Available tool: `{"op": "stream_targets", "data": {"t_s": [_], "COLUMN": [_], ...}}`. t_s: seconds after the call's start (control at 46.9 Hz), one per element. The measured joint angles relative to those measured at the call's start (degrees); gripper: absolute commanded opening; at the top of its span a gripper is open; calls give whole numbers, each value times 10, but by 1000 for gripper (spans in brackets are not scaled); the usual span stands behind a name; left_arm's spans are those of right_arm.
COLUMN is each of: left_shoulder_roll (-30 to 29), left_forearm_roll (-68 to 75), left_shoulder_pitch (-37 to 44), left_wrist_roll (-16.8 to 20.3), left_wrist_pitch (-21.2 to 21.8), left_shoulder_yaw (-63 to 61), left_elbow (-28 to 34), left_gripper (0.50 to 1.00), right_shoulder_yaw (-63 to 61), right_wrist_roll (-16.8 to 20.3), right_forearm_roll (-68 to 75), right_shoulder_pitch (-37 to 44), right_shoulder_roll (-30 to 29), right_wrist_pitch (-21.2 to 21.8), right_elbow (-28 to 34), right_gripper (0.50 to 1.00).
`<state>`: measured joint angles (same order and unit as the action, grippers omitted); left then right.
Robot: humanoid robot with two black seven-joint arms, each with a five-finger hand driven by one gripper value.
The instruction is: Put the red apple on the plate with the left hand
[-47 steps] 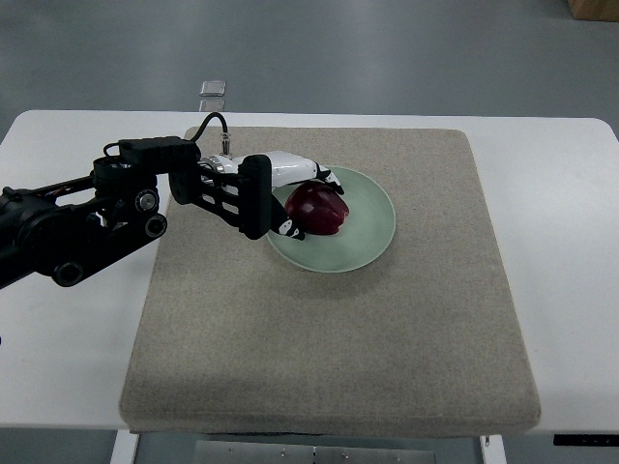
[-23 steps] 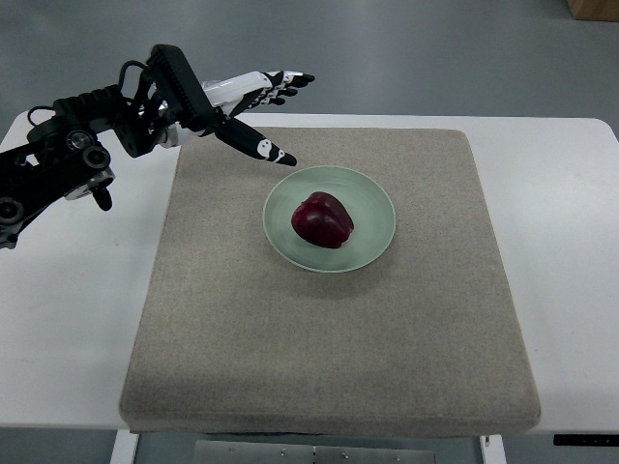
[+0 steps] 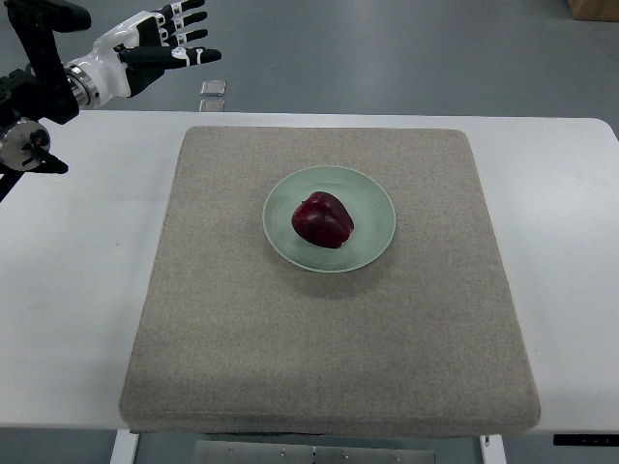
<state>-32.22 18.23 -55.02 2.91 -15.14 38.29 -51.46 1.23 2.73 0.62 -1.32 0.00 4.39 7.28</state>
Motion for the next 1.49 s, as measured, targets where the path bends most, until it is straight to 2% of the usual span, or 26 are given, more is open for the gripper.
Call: {"op": "stream_targets", "data": {"t_s": [0.171,0.384,0.875,1.494], "left_shoulder_roll": [0,0,9,20], "left_forearm_roll": [-106,-188,-241,-242], "left_shoulder_pitch": [1,3,15,22], "left_wrist_roll": [-41,-73,-99,-101], "left_wrist_pitch": [-48,-73,-88,-88], "left_shoulder_yaw": [12,35,49,49], "left_elbow": [51,79,101,100], "left_gripper": [996,996,996,996], "right_shoulder_yaw": [0,0,0,1], "right_wrist_roll": [0,0,0,-1], "right_forearm_roll": [0,0,0,-1], "right_shoulder_pitch": [0,0,0,-1], "right_shoulder_roll": [0,0,0,0], "right_wrist_pitch": [0,0,5,4], "right_elbow": [0,0,5,9], "right_gripper": [928,928,928,928]}}
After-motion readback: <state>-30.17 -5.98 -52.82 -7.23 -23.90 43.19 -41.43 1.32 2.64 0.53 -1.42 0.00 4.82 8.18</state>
